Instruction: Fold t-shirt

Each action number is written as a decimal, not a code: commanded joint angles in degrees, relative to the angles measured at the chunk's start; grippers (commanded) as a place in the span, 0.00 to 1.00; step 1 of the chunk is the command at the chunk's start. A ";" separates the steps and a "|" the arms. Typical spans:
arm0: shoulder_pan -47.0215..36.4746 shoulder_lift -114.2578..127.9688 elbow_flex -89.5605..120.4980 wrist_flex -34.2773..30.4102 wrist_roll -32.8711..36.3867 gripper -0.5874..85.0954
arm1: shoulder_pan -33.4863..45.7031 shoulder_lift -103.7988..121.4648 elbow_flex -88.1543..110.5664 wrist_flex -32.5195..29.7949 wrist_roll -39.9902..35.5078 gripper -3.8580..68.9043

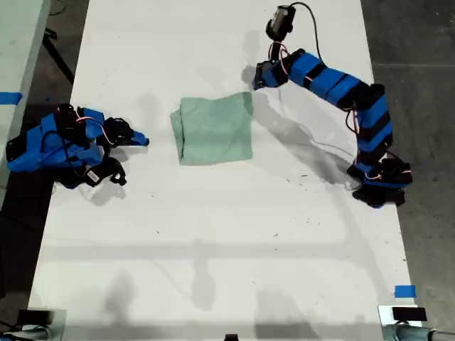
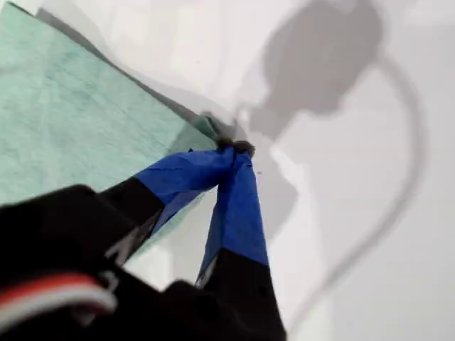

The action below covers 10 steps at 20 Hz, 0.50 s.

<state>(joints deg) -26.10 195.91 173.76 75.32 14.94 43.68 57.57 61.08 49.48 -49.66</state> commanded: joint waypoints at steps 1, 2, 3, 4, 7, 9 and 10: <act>0.09 0.26 -0.26 0.53 -0.79 0.08 | 1.32 15.91 1.67 5.10 -0.79 0.03; 0.26 0.26 -0.35 0.88 -0.88 0.08 | 1.32 22.32 6.94 6.06 0.00 0.03; 0.09 0.26 -0.35 2.37 -0.88 0.08 | 1.05 29.53 13.71 6.42 1.23 0.03; 0.09 0.26 -0.35 2.37 -0.53 0.08 | 0.79 37.53 21.45 6.50 2.55 0.03; -0.26 0.26 -0.44 2.64 -1.14 0.08 | -0.18 64.07 46.85 8.26 9.93 0.03; 0.09 0.18 -0.35 2.46 -0.79 0.07 | -3.25 80.60 62.49 10.46 18.02 0.03; 0.26 0.18 -0.35 2.46 -0.79 0.07 | -6.42 87.36 69.61 10.55 22.68 0.03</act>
<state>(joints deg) -26.10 195.91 173.76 77.61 14.41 41.75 128.14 118.39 59.41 -34.19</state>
